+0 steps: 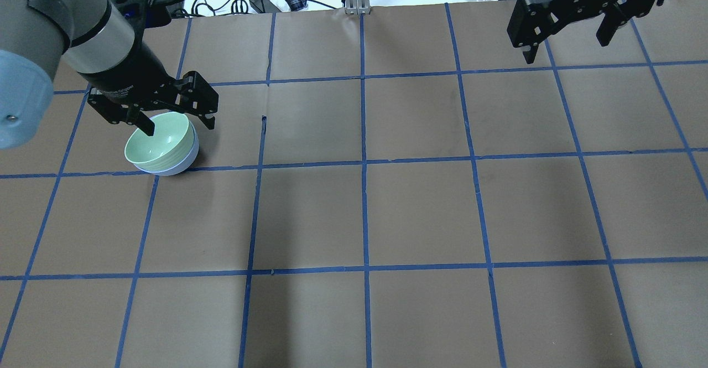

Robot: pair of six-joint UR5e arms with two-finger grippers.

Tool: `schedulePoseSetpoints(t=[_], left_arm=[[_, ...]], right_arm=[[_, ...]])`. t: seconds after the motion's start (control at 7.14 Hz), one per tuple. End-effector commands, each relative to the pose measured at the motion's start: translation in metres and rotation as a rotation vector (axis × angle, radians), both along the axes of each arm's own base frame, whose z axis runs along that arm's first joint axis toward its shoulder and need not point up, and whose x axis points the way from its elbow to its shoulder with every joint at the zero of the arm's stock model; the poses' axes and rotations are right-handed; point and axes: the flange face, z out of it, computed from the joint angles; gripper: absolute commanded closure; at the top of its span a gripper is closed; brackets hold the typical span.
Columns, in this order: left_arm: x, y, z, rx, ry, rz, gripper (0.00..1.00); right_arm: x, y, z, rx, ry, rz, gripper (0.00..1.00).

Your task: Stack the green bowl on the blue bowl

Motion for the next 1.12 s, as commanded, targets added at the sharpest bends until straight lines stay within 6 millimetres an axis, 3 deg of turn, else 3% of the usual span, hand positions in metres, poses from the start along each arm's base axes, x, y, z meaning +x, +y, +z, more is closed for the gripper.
schedulePoseSetpoints(t=[0.0, 0.98], left_arm=[[-0.0122, 0.0045, 0.0111, 0.009, -0.004, -0.004, 0.0], [-0.0069, 0.0071, 0.0114, 0.023, -0.05, 0.0, 0.0]], right_arm=[[0.0003, 0.0001, 0.0, 0.0, 0.0, 0.001, 0.0], [0.0003, 0.0001, 0.0, 0.0, 0.0, 0.001, 0.0]])
